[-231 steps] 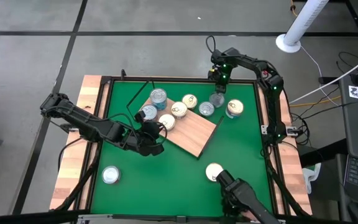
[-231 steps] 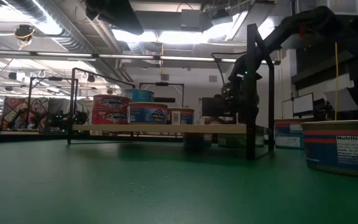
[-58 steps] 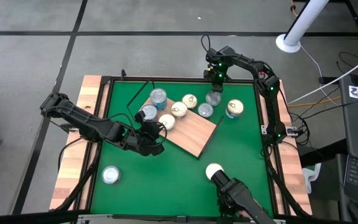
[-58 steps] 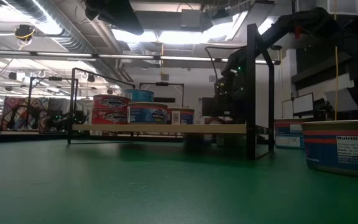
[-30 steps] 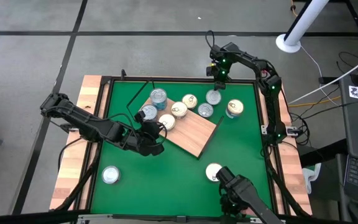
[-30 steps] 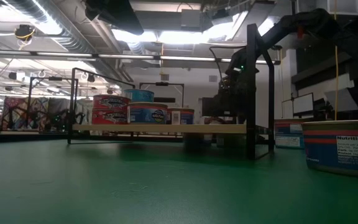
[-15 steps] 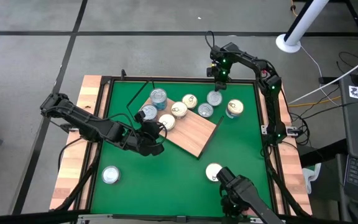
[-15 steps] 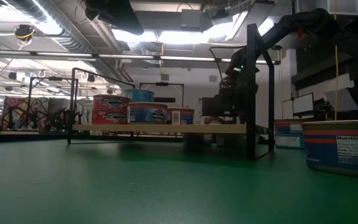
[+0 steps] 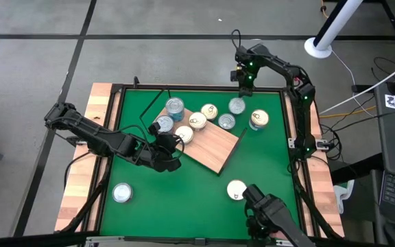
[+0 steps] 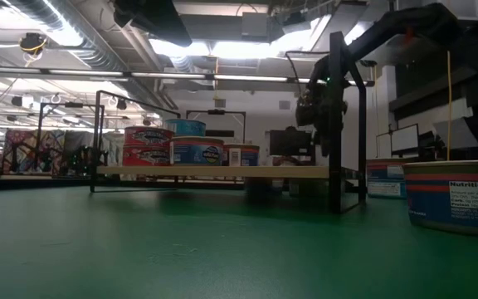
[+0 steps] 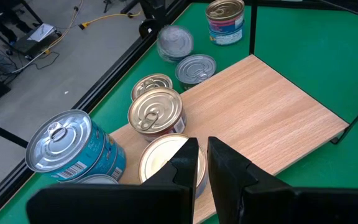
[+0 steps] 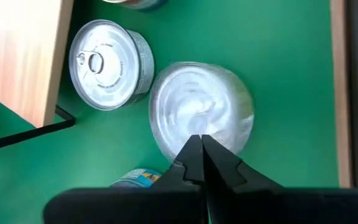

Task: Stack canned seafood by type on shelf
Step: Put the green can on the shelf

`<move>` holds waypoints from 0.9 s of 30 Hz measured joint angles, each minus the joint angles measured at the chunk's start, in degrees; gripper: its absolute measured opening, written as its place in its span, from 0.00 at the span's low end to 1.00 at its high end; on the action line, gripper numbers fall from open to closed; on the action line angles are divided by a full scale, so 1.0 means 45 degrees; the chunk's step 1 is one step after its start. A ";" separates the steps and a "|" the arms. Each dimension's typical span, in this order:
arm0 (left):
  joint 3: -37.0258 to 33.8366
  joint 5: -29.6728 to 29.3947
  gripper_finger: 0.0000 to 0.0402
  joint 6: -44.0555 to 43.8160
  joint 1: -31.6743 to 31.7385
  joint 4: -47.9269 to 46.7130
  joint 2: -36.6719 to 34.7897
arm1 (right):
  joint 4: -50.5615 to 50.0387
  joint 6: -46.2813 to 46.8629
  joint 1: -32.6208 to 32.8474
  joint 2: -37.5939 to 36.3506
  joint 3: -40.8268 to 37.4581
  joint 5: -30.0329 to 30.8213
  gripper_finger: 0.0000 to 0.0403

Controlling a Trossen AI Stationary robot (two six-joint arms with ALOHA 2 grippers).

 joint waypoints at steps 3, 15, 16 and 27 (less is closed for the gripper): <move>0.0005 0.0003 0.08 0.0000 -0.0003 0.0000 0.0000 | 0.0009 -0.0010 0.0005 -0.0257 0.0015 -0.0006 0.00; 0.0001 0.0002 0.08 -0.0005 -0.0003 0.0000 0.0000 | -0.0106 0.0757 0.0048 -0.0283 0.0010 0.0196 0.00; 0.0000 0.0001 0.08 -0.0005 -0.0003 0.0000 0.0000 | -0.0105 0.1004 0.0048 -0.0283 0.0010 0.0196 0.00; 0.0005 0.0001 0.08 -0.0005 -0.0003 0.0000 0.0000 | 0.0809 0.2462 0.0048 -0.0283 0.0005 -0.0948 0.04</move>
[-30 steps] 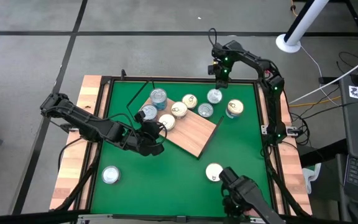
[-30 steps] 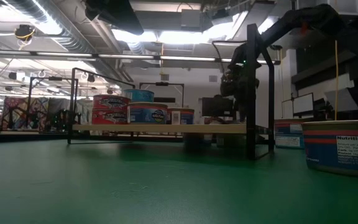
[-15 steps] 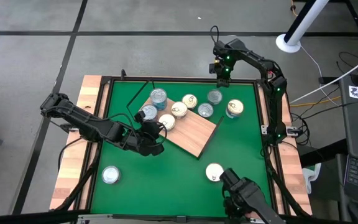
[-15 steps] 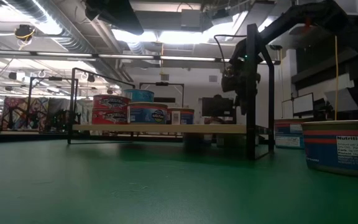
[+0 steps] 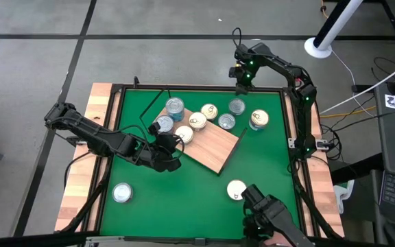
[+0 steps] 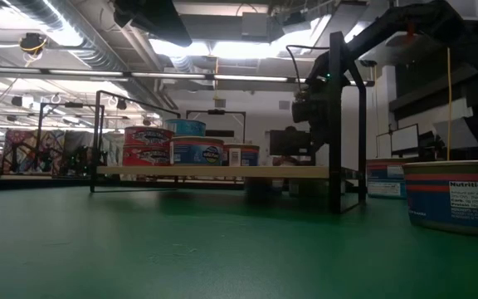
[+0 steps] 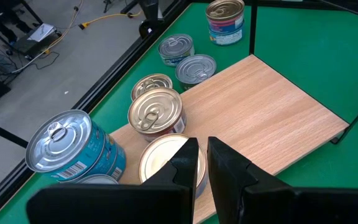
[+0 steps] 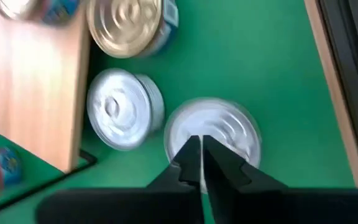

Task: Stack canned seafood by type on shelf
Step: Put the green can on the shelf

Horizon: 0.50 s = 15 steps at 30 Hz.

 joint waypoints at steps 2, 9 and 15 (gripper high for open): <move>0.0000 0.0002 0.08 0.0000 0.0000 0.0000 0.0000 | 0.0115 0.0221 0.0000 0.0000 0.0000 -0.0286 0.10; -0.0003 0.0002 0.08 0.0000 0.0000 0.0000 0.0000 | -0.0194 0.0802 0.0000 0.0000 -0.0002 0.2099 0.33; -0.0005 0.0001 0.08 -0.0001 0.0000 0.0000 0.0000 | -0.1055 0.1040 -0.0015 0.0000 -0.0082 0.3049 0.46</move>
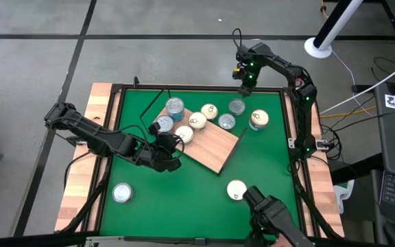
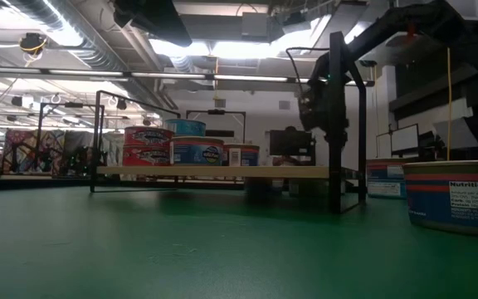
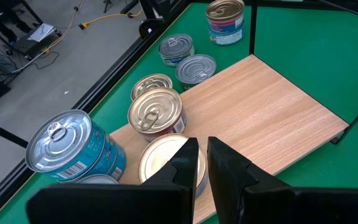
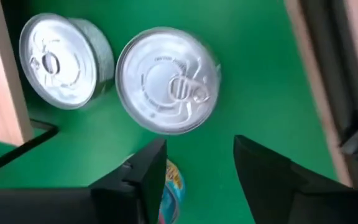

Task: Stack canned seafood by type on shelf
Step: Put the green can on the shelf

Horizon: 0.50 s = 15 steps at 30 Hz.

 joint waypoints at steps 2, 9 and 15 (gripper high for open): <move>0.0004 0.0001 0.08 -0.0060 0.0000 0.0000 0.0000 | -0.0215 -0.0019 0.0015 0.0000 -0.0197 -0.0117 0.48; 0.0002 -0.0002 0.08 -0.0081 0.0000 0.0000 0.0000 | -0.0306 -0.1065 0.0010 0.0002 -0.1587 -0.0195 0.50; 0.0003 0.0001 0.08 -0.0023 0.0000 0.0000 0.0000 | 0.1041 -0.1808 0.0005 0.0005 -0.1997 0.0157 0.50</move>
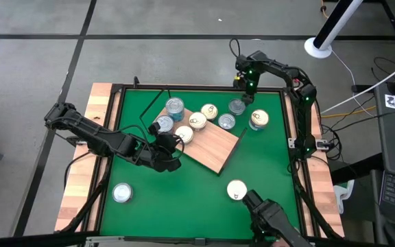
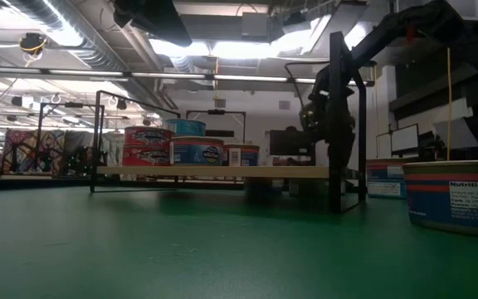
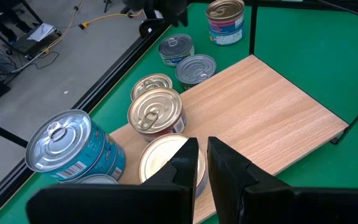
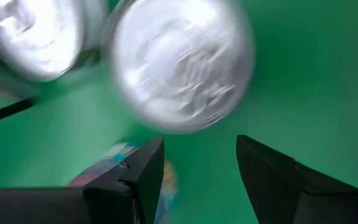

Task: Stack canned seafood by type on shelf
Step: Put the green can on the shelf

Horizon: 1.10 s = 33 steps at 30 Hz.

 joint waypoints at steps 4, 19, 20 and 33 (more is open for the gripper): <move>-0.0003 -0.0005 0.08 0.0005 0.0010 0.0000 0.0000 | 0.1649 0.0703 0.0000 0.0000 0.0000 0.0598 0.50; 0.0000 0.0000 0.08 0.0011 0.0010 0.0000 0.0000 | 0.3048 0.0974 0.0000 0.0001 -0.0605 0.0752 0.35; 0.0002 -0.0002 0.08 0.0013 0.0010 0.0000 0.0000 | 0.3093 0.0977 0.0000 -0.0016 -0.0707 0.0724 0.35; -0.0003 -0.0001 0.08 -0.0034 0.0010 0.0000 0.0000 | 0.3325 0.0950 0.0010 0.0049 -0.0812 0.1558 0.33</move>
